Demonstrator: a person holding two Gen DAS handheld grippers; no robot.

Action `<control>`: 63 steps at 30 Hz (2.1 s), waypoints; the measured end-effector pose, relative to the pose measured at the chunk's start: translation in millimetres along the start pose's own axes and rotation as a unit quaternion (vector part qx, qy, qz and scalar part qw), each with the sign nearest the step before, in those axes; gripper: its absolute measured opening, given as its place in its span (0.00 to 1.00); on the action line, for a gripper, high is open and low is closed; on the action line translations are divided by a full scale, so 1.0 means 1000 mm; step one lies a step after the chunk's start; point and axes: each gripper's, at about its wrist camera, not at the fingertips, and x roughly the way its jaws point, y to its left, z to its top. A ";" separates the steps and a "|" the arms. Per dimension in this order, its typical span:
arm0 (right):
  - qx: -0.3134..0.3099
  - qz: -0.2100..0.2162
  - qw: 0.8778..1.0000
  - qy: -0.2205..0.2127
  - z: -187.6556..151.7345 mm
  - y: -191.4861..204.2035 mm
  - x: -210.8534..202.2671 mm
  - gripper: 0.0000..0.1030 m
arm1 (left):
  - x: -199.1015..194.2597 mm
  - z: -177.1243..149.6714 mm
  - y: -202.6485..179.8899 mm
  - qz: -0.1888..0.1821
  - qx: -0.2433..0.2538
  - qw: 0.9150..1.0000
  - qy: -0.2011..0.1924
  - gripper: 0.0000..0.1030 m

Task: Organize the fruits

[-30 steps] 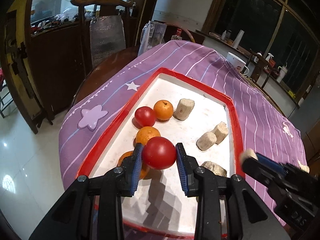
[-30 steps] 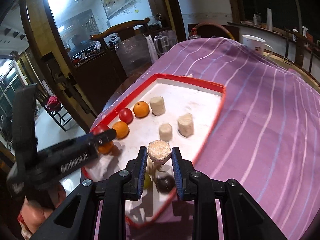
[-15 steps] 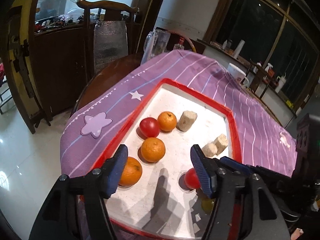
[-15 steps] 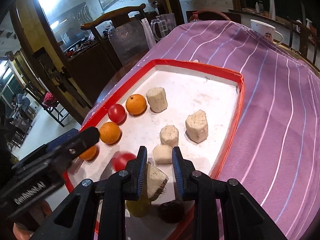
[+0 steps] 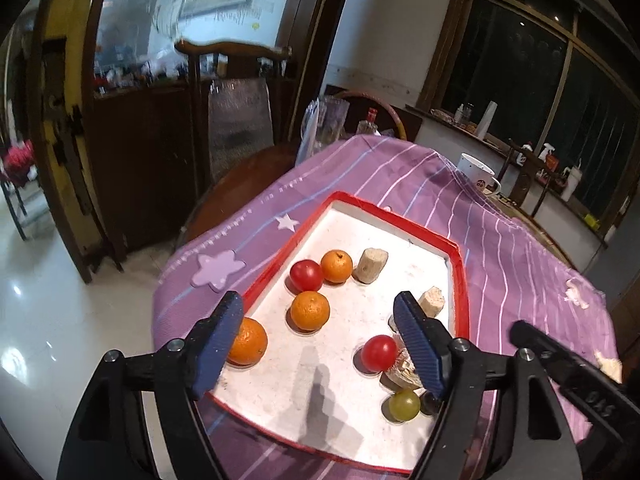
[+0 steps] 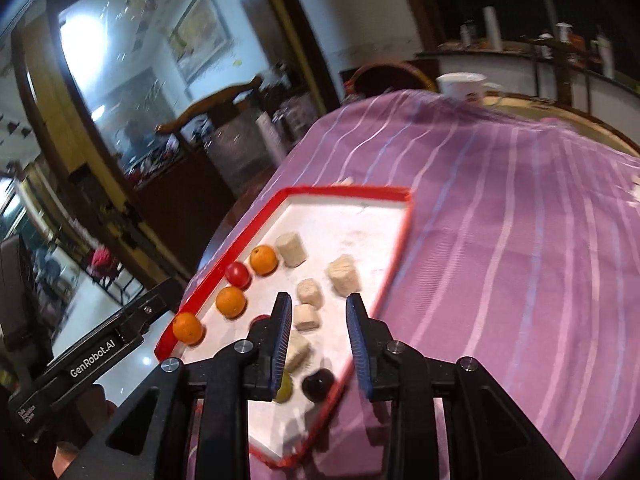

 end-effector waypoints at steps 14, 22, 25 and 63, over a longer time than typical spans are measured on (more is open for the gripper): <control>0.042 -0.082 0.994 -0.049 -0.032 -0.033 -0.064 0.42 | -0.061 -0.021 -0.069 0.074 0.088 0.990 -0.080 1.00; 0.034 -0.082 0.995 -0.055 -0.041 -0.030 -0.073 0.47 | -0.056 -0.038 -0.094 0.060 0.125 0.989 -0.051 1.00; 0.032 -0.082 0.995 -0.053 -0.044 -0.030 -0.072 0.48 | -0.054 -0.039 -0.096 0.047 0.122 0.991 -0.038 1.00; 0.002 -0.102 0.994 -0.048 -0.059 -0.013 -0.059 0.54 | -0.056 -0.045 -0.080 0.017 0.084 0.995 -0.051 1.00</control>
